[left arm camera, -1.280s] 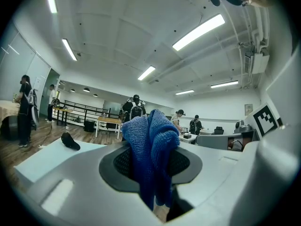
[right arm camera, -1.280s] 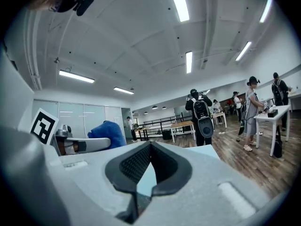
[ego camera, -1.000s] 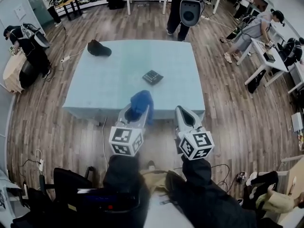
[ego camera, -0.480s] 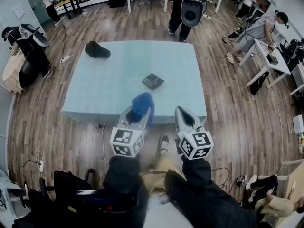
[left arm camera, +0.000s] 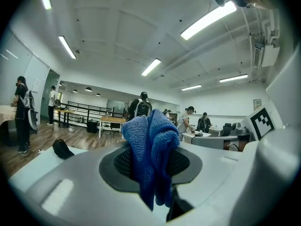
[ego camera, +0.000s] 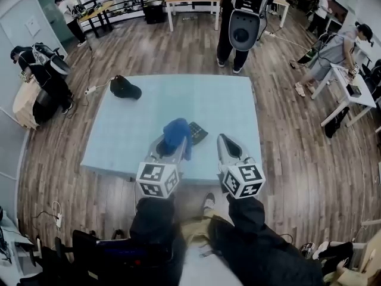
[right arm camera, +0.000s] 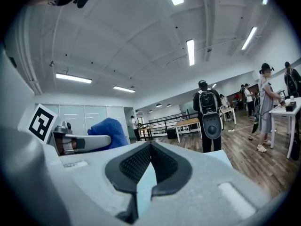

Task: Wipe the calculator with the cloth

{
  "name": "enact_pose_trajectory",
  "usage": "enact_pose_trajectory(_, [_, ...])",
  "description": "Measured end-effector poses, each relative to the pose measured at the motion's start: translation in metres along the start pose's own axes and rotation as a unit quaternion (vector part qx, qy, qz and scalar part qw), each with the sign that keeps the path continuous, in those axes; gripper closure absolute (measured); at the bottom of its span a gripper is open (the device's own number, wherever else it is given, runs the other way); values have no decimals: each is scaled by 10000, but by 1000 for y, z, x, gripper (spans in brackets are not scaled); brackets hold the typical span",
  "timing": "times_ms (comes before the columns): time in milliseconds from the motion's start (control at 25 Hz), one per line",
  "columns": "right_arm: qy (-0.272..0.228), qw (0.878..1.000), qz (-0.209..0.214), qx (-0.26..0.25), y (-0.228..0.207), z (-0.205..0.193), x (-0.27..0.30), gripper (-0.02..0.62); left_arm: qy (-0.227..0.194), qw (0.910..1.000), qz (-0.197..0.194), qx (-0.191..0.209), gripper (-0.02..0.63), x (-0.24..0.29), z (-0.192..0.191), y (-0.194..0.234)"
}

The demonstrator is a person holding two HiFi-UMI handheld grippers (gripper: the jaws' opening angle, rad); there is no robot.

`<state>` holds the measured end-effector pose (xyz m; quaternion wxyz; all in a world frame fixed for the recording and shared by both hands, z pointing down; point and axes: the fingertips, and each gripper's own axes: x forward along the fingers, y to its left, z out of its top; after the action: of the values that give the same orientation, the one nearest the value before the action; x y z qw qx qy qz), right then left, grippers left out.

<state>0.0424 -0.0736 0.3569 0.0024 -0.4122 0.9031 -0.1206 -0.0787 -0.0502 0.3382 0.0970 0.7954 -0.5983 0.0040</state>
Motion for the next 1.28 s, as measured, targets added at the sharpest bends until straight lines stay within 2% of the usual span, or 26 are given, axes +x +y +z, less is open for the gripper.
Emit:
enact_pose_trajectory(200, [-33, 9999, 68, 75, -43, 18, 38, 600, 95, 9999, 35, 106, 476, 55, 10, 4])
enact_pose_trajectory(480, [176, 9996, 70, 219, -86, 11, 66, 600, 332, 9994, 112, -54, 476, 103, -5, 10])
enact_pose_trajectory(880, [875, 9952, -88, 437, -112, -49, 99, 600, 1043, 9923, 472, -465, 476, 122, -76, 58])
enact_pose_trajectory(1280, [1600, 9854, -375, 435, -114, -109, 147, 600, 1876, 9790, 328, -731, 476, 156, -148, 109])
